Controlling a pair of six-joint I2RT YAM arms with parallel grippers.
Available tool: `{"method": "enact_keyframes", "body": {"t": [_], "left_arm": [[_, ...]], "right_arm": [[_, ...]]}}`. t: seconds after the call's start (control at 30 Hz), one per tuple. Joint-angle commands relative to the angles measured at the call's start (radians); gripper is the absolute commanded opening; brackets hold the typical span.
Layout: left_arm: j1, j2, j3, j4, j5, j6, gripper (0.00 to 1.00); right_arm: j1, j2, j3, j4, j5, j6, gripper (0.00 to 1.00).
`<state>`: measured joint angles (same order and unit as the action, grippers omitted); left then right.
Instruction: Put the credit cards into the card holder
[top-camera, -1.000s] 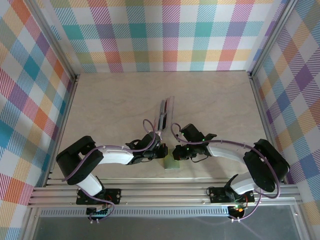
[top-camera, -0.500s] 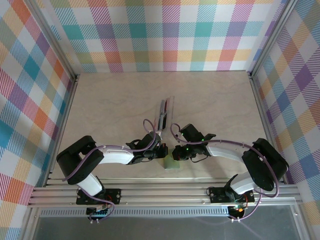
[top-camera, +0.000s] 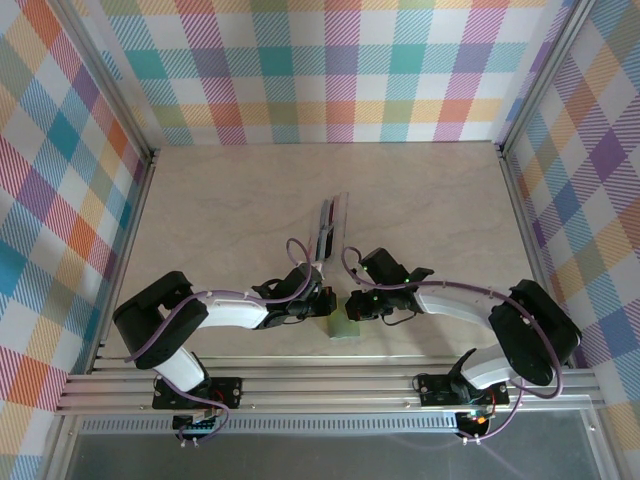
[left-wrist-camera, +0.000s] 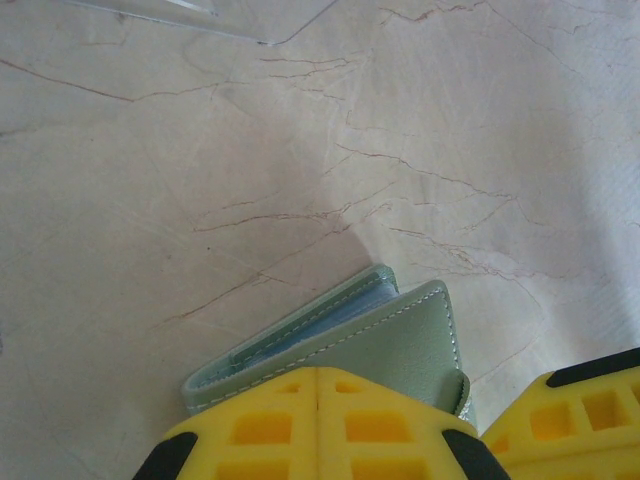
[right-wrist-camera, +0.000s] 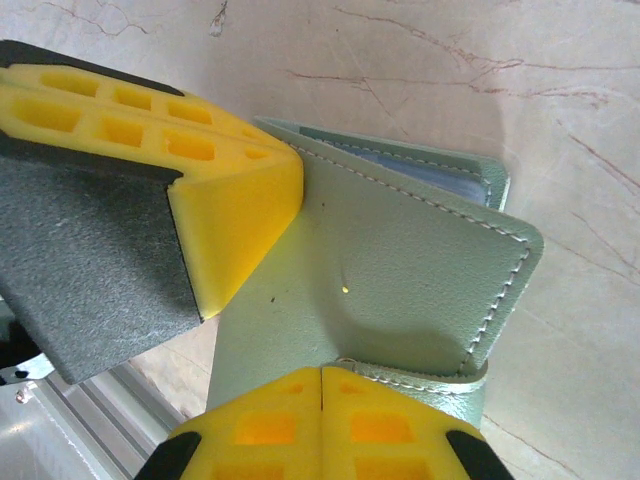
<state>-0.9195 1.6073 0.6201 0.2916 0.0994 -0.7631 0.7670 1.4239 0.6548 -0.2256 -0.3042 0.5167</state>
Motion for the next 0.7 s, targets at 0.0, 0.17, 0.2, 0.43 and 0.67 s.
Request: {"method": "enact_keyframes", "body": {"t": [0.0, 0.17, 0.2, 0.43, 0.67], "left_arm": [[-0.024, 0.034, 0.004, -0.037, -0.005, -0.006, 0.00], [-0.024, 0.034, 0.006, -0.037, -0.004, -0.004, 0.00], [-0.024, 0.036, 0.006, -0.037, -0.004, -0.005, 0.00], [-0.024, 0.034, 0.004, -0.035, -0.006, -0.006, 0.00], [-0.025, 0.033, 0.010, -0.041, -0.007, -0.004, 0.00]], "right_arm": [[0.008, 0.005, 0.029, -0.006, -0.004, 0.011, 0.00], [0.008, 0.032, 0.041, 0.001, 0.001, 0.014, 0.00], [0.008, 0.035, 0.043, 0.004, 0.002, 0.014, 0.00], [0.007, 0.056, 0.063, -0.014, 0.018, 0.010, 0.00], [0.017, 0.067, 0.044, -0.030, 0.055, 0.005, 0.00]]}}
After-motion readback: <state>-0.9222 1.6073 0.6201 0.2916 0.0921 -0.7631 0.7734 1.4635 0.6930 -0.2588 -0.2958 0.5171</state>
